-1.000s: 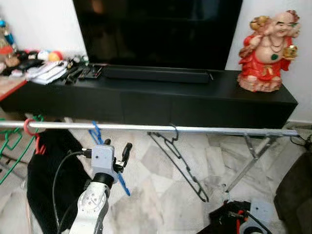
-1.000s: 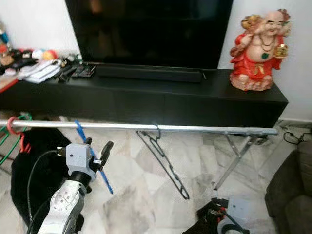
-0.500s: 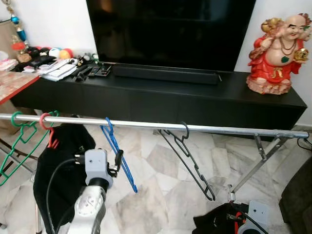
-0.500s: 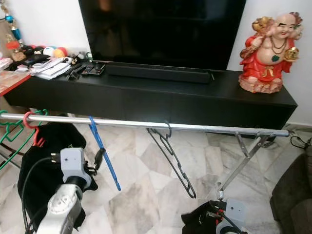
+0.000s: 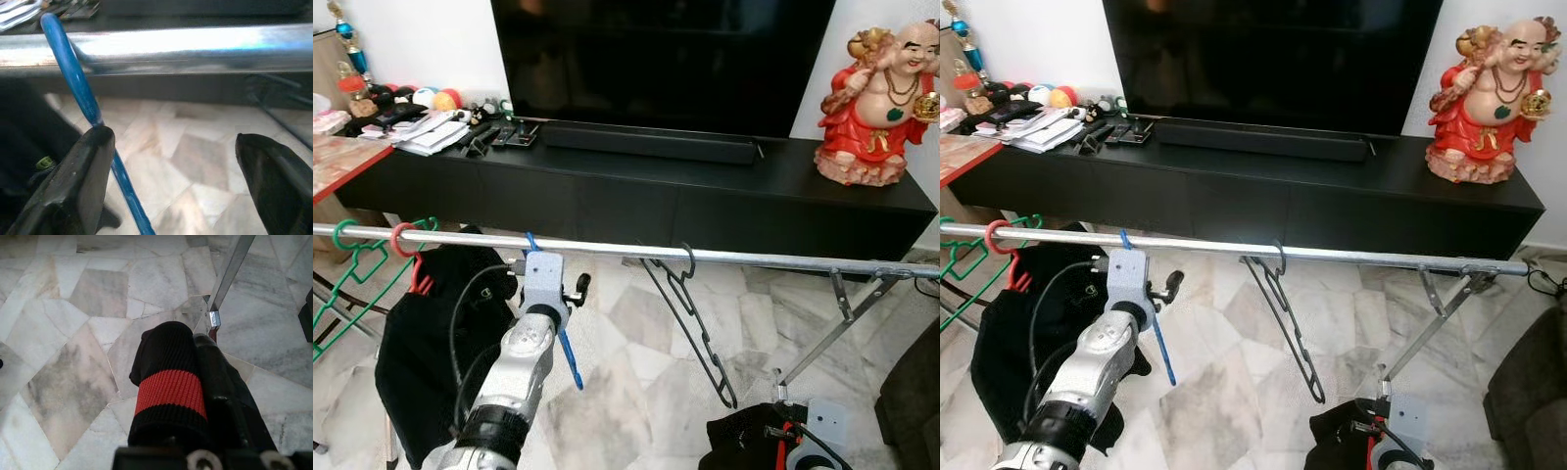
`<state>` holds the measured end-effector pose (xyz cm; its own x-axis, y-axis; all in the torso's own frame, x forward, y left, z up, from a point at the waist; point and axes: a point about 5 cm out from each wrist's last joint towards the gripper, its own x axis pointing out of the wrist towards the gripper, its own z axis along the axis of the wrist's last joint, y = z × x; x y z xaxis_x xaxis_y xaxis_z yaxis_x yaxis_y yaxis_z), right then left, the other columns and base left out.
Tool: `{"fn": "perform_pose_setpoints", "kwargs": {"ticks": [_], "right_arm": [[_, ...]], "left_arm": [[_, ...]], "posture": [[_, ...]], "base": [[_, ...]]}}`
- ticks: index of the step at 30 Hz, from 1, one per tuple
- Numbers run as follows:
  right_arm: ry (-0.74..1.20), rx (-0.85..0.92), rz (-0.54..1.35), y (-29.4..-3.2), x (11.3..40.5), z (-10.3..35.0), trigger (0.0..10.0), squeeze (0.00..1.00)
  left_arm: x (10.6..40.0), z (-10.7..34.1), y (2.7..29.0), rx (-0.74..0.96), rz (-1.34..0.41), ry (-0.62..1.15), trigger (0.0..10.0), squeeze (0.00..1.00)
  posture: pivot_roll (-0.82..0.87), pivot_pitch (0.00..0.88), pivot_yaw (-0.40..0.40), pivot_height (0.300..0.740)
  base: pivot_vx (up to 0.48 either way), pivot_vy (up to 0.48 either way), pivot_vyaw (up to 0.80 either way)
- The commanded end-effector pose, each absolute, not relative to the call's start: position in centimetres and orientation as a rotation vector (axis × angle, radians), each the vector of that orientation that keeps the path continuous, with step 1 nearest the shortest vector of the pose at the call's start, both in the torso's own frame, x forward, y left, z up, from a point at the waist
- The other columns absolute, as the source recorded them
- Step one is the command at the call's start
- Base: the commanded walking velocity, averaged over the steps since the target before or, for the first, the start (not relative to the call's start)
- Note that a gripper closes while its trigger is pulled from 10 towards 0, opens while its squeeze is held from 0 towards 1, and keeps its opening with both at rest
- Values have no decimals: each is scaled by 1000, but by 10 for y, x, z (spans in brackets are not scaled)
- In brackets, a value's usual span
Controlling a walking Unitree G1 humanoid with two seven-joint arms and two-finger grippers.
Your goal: Hang hanger
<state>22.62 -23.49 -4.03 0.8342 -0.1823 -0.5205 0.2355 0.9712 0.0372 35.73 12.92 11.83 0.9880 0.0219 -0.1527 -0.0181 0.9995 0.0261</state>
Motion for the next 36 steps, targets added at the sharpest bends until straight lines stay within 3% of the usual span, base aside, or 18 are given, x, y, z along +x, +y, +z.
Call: {"fn": "perform_pose_setpoints", "kwargs": {"ticks": [1, 2, 3, 9, 20, 28, 36], "right_arm": [[521, 99, -207, -233, 230, -37, 10000, 0], [521, 99, -207, -233, 230, -37, 10000, 0], [522, 99, -206, -233, 230, -38, 10000, 0], [529, 93, -204, -235, 226, -39, 10000, 0], [538, 77, -185, -235, 225, -40, 10000, 0], [526, 63, -174, -234, 230, -37, 10000, 0], [516, 58, -180, -237, 229, -36, 10000, 0]], "left_arm": [[361, 118, 132, 48, 103, 201, 10000, 251], [361, 118, 132, 48, 103, 201, 10000, 251], [361, 117, 133, 47, 119, 211, 10000, 0], [358, 114, 136, 24, 168, 250, 10000, 0], [351, 100, 166, -9, 239, 330, 10000, 0], [367, 102, 145, -85, 93, 343, 10000, 0], [370, 97, 148, -5, 128, 378, 10000, 0]], "posture": [[-21, 27, 11, 740], [-21, 27, 11, 740], [-21, 27, 11, 740], [-20, 36, 7, 740], [-25, 21, 14, 740], [-40, 3, 9, 740], [-55, 16, 7, 740]], "base": [[0, 0, 0], [0, 0, 0], [0, 0, 0], [0, 0, 0], [0, 0, 0], [0, 0, 0], [0, 0, 0]]}}
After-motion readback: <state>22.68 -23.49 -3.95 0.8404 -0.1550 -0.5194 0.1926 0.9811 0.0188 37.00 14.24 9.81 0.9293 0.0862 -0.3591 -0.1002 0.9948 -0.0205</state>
